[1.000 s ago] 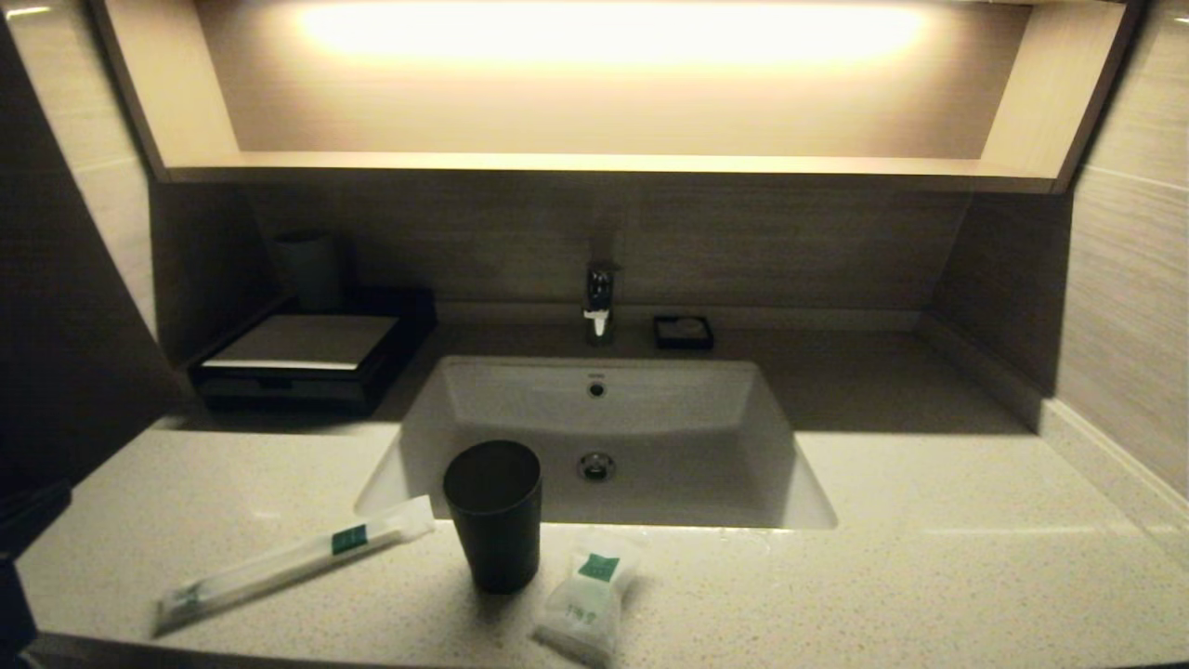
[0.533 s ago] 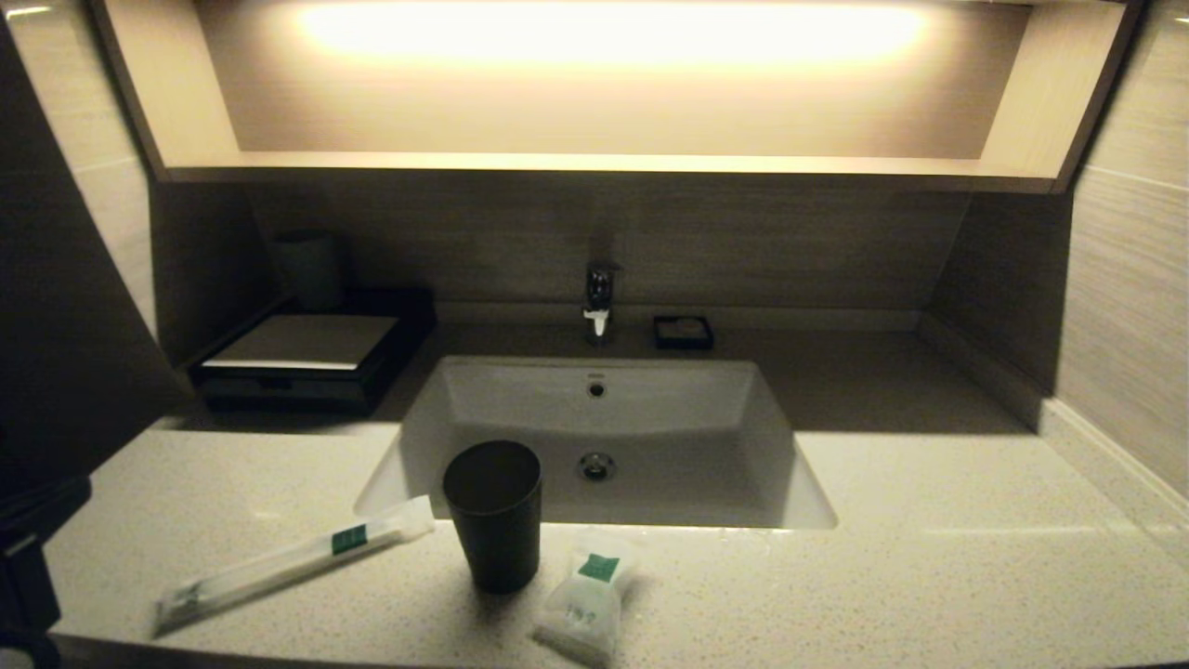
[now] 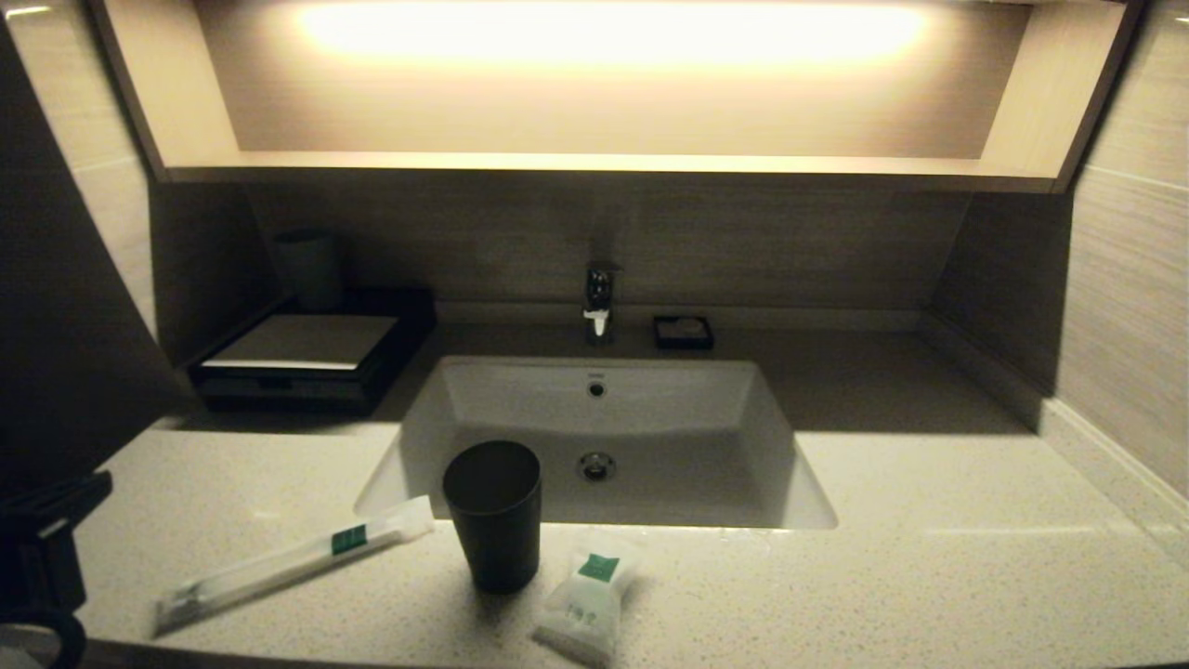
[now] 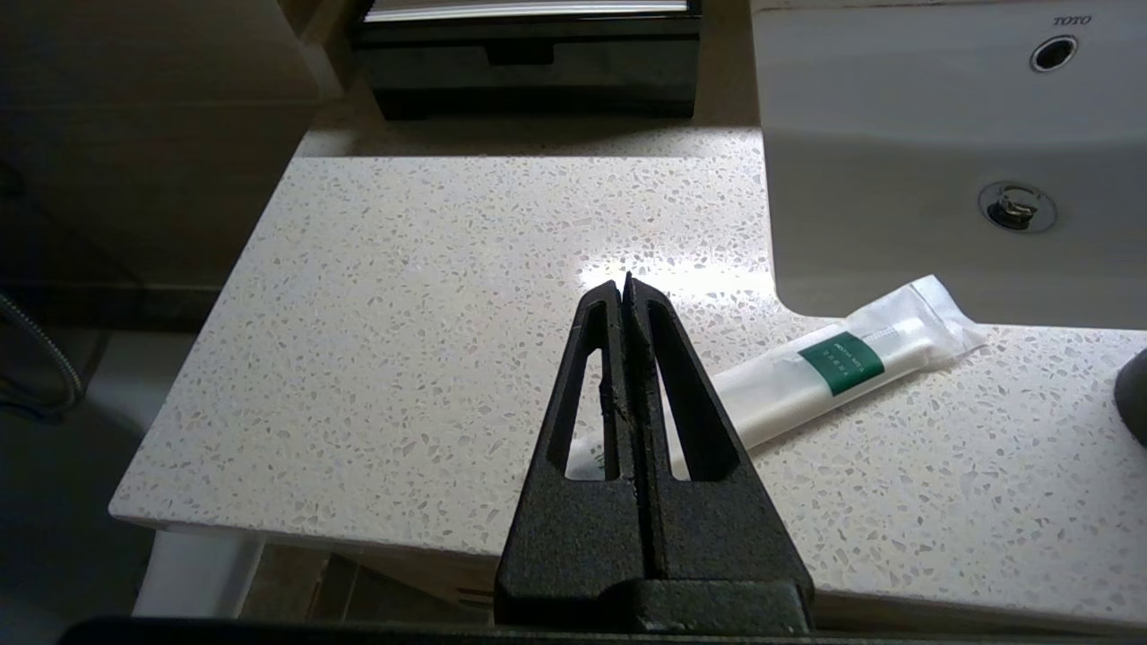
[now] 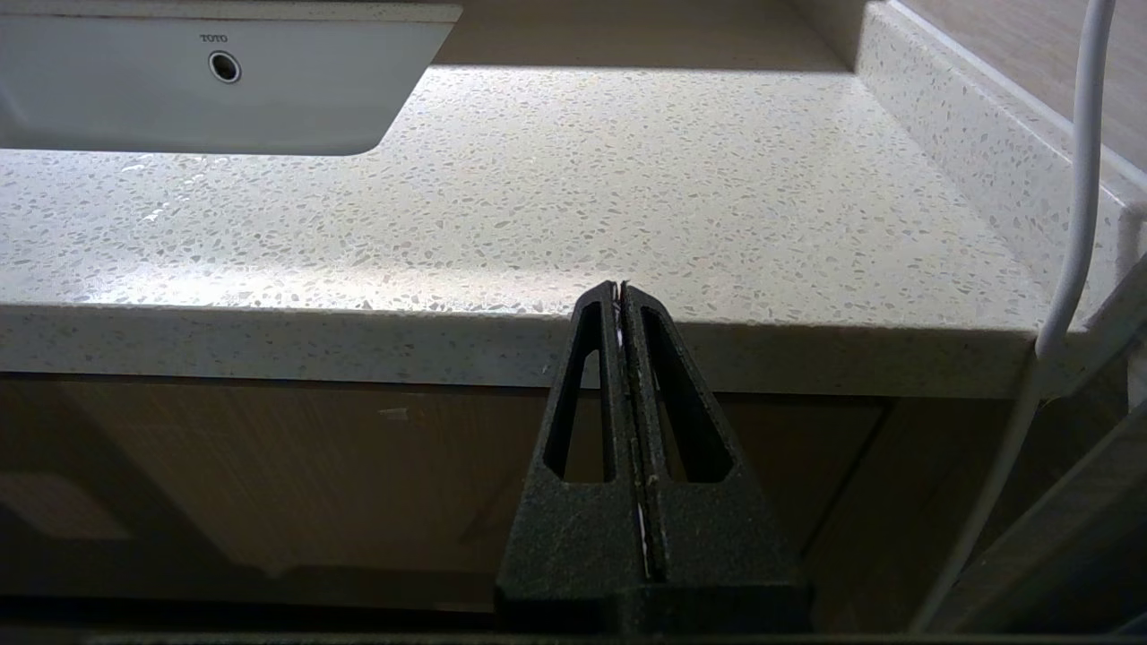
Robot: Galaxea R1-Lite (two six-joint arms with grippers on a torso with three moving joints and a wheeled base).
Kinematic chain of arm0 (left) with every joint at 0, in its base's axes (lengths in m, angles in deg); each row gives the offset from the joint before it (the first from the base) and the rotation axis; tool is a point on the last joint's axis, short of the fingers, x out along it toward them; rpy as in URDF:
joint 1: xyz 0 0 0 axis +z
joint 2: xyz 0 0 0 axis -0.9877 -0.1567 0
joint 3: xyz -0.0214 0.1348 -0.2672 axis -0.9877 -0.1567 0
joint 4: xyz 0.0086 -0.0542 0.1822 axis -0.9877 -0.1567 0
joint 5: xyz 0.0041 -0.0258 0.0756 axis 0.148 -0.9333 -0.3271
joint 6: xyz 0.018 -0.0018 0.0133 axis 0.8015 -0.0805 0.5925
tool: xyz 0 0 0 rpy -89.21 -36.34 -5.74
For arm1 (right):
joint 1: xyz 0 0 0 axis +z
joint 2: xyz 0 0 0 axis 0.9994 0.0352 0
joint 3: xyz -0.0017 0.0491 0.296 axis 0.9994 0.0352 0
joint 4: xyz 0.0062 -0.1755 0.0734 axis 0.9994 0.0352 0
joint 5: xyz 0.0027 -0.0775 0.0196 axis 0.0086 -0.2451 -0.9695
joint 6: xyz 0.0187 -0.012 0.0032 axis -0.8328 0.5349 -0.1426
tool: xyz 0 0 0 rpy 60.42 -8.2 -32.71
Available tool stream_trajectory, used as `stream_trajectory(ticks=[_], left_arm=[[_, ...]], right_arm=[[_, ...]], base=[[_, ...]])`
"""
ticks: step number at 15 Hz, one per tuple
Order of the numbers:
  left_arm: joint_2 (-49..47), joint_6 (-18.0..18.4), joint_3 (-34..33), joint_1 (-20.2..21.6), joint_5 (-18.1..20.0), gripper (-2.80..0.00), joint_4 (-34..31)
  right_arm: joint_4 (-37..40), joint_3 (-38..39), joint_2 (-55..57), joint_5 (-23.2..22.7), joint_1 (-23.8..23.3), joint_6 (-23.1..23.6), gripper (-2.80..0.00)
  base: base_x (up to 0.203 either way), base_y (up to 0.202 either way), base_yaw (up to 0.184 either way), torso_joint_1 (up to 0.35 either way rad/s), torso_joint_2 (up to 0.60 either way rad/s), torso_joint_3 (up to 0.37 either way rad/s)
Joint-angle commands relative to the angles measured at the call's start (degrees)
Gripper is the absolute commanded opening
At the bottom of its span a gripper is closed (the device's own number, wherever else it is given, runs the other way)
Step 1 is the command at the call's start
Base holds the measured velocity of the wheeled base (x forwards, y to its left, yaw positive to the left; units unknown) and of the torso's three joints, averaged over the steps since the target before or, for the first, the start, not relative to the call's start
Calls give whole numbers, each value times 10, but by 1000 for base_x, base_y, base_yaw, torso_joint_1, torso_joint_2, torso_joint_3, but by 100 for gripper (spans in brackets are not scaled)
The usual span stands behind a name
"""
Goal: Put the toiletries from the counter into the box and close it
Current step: Open the drawer
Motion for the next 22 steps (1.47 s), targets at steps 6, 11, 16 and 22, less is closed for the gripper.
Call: stream_trajectory(ticks=[6, 11, 16, 22], left_arm=[[-14, 0, 3, 0, -1, -280, 1], [-28, -3, 0, 0, -4, -280, 19], [-62, -6, 8, 0, -23, -280, 49], [-146, -6, 40, -1, -60, -280, 105]], right_arm=[[0, 1, 0, 0, 0, 0, -280], [0, 1, 0, 0, 0, 0, -280], [0, 0, 0, 0, 0, 0, -280], [0, 1, 0, 0, 0, 0, -280]], base=[[0, 0, 0, 0, 0, 0], [0, 0, 0, 0, 0, 0], [0, 0, 0, 0, 0, 0], [0, 0, 0, 0, 0, 0]])
